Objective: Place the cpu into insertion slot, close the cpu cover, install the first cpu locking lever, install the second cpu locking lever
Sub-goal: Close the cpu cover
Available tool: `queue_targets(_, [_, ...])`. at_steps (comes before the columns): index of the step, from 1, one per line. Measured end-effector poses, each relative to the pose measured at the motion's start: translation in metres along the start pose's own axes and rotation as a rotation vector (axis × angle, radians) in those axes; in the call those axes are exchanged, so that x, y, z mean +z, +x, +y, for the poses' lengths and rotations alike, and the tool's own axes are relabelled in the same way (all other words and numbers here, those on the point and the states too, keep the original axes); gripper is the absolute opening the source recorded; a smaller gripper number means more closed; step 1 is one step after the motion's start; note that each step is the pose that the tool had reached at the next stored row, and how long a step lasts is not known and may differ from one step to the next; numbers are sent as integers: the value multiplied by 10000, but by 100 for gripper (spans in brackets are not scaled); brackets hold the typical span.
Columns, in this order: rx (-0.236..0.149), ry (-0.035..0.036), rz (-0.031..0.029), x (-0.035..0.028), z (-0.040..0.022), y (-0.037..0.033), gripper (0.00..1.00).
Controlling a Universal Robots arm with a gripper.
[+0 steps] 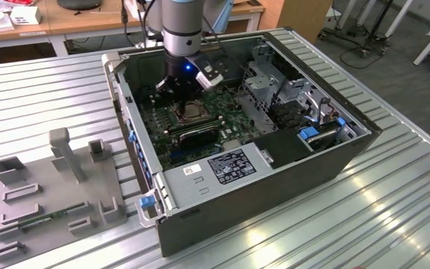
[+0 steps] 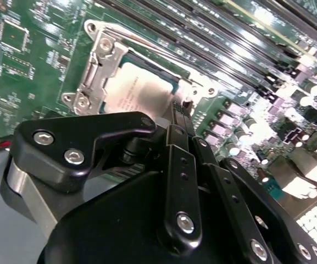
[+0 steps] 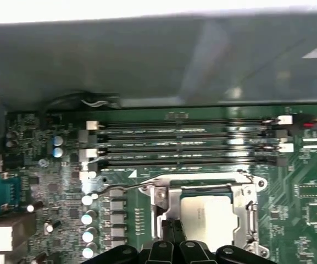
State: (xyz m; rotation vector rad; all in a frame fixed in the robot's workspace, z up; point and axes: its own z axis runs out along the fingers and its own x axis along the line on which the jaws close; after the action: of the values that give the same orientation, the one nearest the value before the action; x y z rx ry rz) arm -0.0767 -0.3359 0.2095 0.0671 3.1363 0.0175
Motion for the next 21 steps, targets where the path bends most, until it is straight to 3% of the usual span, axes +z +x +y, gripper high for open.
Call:
queue_targets(3, [-87, 1, -1, 10, -1, 31, 11])
queue_targets(4, [-212, 1, 1, 39, -2, 42, 11])
queue_targets(21, [-223, 2, 2, 90, -3, 43, 11])
